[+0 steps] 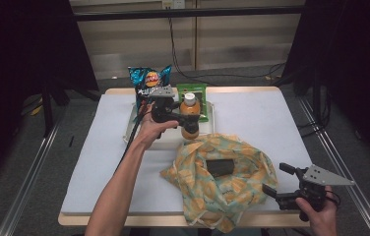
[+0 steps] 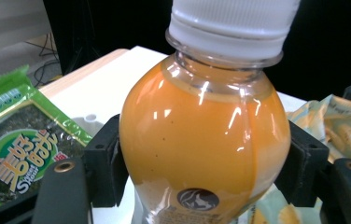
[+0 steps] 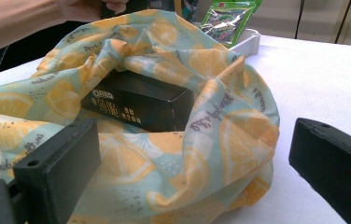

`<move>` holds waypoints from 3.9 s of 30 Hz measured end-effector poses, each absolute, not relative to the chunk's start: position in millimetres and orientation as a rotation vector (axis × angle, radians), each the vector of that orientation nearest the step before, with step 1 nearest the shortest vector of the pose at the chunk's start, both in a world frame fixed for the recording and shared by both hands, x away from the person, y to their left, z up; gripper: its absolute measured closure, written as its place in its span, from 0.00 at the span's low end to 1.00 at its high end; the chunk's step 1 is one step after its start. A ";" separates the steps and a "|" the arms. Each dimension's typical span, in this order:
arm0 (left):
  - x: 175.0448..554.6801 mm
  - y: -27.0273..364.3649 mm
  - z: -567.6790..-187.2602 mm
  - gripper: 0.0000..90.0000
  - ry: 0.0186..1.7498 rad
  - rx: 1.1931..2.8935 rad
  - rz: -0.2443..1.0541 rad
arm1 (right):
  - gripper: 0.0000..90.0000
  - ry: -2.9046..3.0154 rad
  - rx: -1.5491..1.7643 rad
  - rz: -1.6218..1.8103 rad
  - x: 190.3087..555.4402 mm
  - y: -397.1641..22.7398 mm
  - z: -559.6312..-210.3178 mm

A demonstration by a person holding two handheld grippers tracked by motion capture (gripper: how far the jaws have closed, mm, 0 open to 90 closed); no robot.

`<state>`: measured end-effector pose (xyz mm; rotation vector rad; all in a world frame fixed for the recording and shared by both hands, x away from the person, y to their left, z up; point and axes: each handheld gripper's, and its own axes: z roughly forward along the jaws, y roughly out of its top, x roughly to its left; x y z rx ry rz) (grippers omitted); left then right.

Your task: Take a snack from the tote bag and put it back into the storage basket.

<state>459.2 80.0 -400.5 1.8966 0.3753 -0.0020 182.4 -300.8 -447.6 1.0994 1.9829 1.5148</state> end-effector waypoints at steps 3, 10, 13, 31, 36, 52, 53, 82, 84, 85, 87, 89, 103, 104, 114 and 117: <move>461.8 78.6 -404.5 0.34 0.376 1.900 -0.008 | 0.02 1.984 1.100 1.513 182.1 -300.5 -447.6; 467.0 73.0 -417.5 0.34 0.378 1.922 0.000 | 0.02 1.983 1.098 1.516 182.0 -301.6 -447.7; 467.0 73.2 -424.3 0.34 0.378 1.928 0.008 | 0.02 1.982 1.095 1.521 181.9 -301.8 -447.9; 460.1 78.2 -438.4 0.19 0.479 1.941 0.041 | 0.01 1.998 1.093 1.521 182.3 -298.9 -448.6; 456.2 75.0 -438.2 0.14 0.531 1.928 0.074 | 0.01 2.000 1.094 1.516 182.2 -298.5 -448.6; 457.8 64.4 -430.4 0.33 0.426 1.973 0.088 | 0.01 2.005 1.090 1.519 182.4 -298.1 -448.8; 459.5 63.4 -430.8 0.33 0.400 1.971 0.076 | 0.01 2.003 1.092 1.518 182.3 -298.1 -448.9; 408.3 113.5 -403.8 0.31 0.511 1.882 0.096 | 0.12 2.014 1.087 1.494 195.3 -286.3 -440.9; 402.9 117.7 -399.6 0.33 0.515 1.875 0.096 | 0.12 2.012 1.091 1.489 198.6 -285.9 -439.6; 399.5 119.4 -397.9 0.33 0.507 1.858 0.082 | 0.12 2.016 1.087 1.489 200.1 -286.3 -438.6; 391.4 118.0 -394.0 0.38 0.491 1.861 0.076 | 0.12 2.022 1.080 1.475 203.6 -285.9 -435.4; 382.4 115.3 -389.7 0.41 0.457 1.878 0.068 | 0.13 2.020 1.086 1.474 205.9 -285.6 -432.7; 325.2 121.0 -382.0 0.63 0.366 1.890 0.038 | 0.38 2.089 1.023 1.485 242.0 -262.9 -412.8; 325.2 121.0 -382.0 0.65 0.366 1.890 0.038 | 0.38 2.089 1.023 1.485 242.0 -262.9 -412.8; 311.2 100.8 -414.9 0.67 0.348 1.988 -0.003 | 0.50 2.101 1.012 1.476 249.2 -254.1 -425.8; 312.8 93.7 -421.1 0.62 0.367 2.017 0.009 | 0.50 2.101 1.014 1.478 249.1 -257.2 -427.0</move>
